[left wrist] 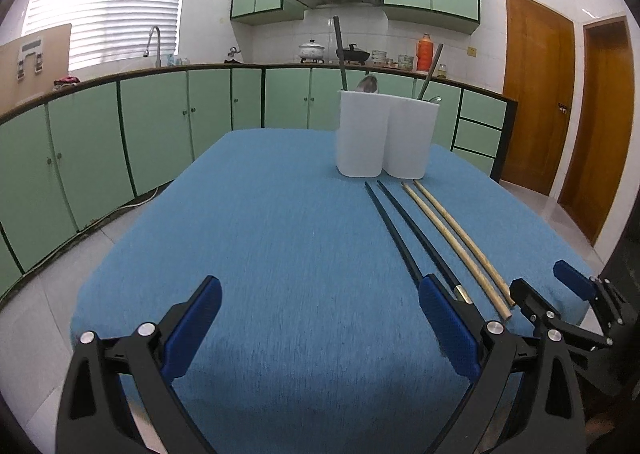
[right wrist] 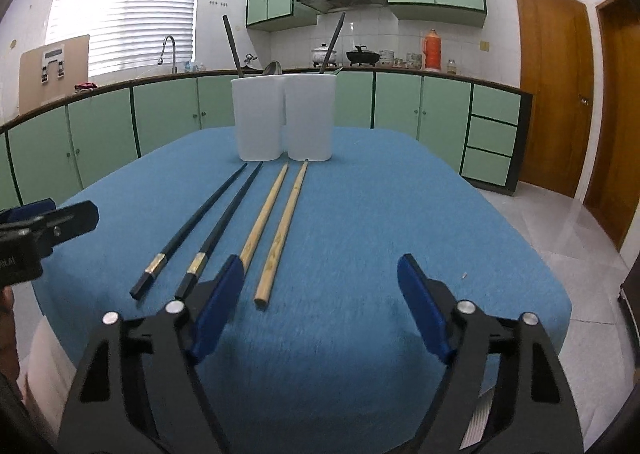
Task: Organize utensils
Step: 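Move both tools back toward the remaining chopsticks on the cloth, then grasp a wooden chopstick with the right tool while the left tool approaches a black chopstick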
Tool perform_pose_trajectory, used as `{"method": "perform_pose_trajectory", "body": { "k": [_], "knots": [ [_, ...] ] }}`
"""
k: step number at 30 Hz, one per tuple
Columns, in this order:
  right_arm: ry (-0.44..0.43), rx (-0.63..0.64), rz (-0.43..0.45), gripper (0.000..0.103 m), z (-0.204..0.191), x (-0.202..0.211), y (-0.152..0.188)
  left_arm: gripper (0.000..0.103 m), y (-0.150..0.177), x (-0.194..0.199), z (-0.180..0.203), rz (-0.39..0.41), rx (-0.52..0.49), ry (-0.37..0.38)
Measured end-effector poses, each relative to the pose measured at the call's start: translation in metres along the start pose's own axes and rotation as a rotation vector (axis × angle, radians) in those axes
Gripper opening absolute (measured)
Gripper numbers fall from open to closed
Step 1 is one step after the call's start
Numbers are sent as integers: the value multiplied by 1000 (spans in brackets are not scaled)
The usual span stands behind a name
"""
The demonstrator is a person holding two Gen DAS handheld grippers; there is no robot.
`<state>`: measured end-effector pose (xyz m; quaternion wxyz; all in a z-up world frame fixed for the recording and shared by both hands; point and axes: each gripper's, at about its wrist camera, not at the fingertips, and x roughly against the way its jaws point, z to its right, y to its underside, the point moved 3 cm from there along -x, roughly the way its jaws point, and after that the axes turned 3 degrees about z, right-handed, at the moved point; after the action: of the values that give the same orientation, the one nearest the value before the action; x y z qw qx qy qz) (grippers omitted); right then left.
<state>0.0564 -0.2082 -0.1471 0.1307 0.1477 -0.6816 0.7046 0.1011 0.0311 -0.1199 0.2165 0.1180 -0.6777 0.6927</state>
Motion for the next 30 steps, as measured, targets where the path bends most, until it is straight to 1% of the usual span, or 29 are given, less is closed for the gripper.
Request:
{"method": "perform_pose_trajectory", "body": {
  "k": [1,3,7,9,14,21,30],
  "knots": [
    [0,6,4,70,-2,0,1,97,1,-1,0,-2,3,0],
    [-3,10,7,63,-4,0,3,97,3,-1,0,-4,7,1],
    [0,24,20,56,-10,1,5,97,3,0,0,1,9,2],
    [1,23,23,48,-12,1,5,97,3,1,0,2,10,2],
    [-8,15,12,36,-17,-3,11,97,6,1,0,1,9,4],
    [-3,30,37,27,-21,-2,13,97,7,3,4,3,-3,9],
    [-27,39,32,15,-23,-1,13,97,9,5,7,8,-3,11]
  ]
}}
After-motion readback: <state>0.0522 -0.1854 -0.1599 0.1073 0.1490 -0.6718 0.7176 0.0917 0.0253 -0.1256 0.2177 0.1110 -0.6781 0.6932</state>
